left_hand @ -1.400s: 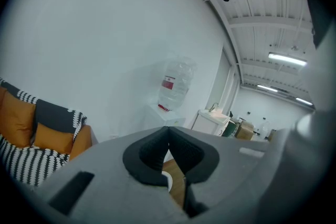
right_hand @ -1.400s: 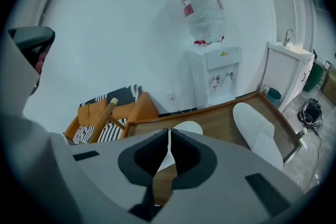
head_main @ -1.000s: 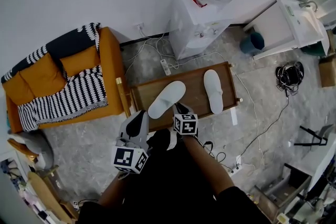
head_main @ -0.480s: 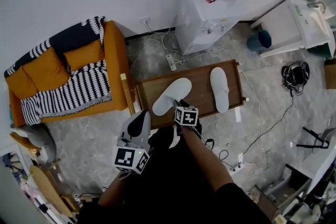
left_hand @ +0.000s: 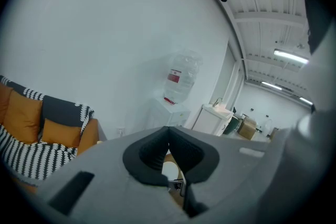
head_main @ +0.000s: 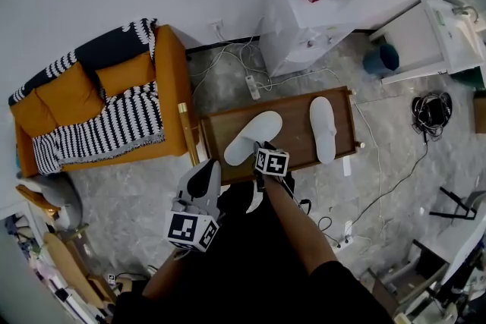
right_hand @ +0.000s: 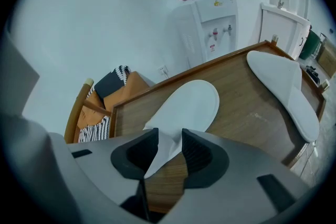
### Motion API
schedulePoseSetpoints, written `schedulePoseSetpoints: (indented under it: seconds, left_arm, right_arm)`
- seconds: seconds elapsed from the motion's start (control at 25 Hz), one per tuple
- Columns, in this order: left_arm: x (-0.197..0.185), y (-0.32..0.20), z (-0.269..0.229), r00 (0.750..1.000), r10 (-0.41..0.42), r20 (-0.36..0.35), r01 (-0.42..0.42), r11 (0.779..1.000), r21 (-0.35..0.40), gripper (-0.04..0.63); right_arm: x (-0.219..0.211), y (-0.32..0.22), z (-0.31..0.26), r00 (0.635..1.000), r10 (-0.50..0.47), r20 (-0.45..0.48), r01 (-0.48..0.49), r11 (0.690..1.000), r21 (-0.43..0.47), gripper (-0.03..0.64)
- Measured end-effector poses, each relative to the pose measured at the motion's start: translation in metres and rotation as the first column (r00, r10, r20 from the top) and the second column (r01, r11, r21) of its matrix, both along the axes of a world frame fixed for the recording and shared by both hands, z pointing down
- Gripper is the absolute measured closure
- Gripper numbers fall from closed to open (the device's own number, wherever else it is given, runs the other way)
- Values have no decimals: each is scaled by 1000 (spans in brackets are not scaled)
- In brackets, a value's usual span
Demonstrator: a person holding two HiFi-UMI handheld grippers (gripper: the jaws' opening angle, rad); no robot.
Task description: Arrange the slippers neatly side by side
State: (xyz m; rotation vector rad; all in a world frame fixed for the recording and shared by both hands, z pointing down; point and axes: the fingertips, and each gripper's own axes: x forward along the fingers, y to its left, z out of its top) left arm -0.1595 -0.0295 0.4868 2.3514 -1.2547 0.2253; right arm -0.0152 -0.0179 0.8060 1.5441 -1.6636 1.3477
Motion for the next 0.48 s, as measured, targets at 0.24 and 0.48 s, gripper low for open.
schedulePoseSetpoints:
  seconds: [0.24,0.48]
  left_arm:
    - [-3,-1,3,1000,-11,6,11,1000,-9,583]
    - [-7,-3,4,1000,-15,13,15,1000,-7,583]
  right_arm:
    - [0,-1,7,1000,-6,-4,6,1000,-18,497]
    - [0,-1,9,999,-35,-25,34,999,-30,566]
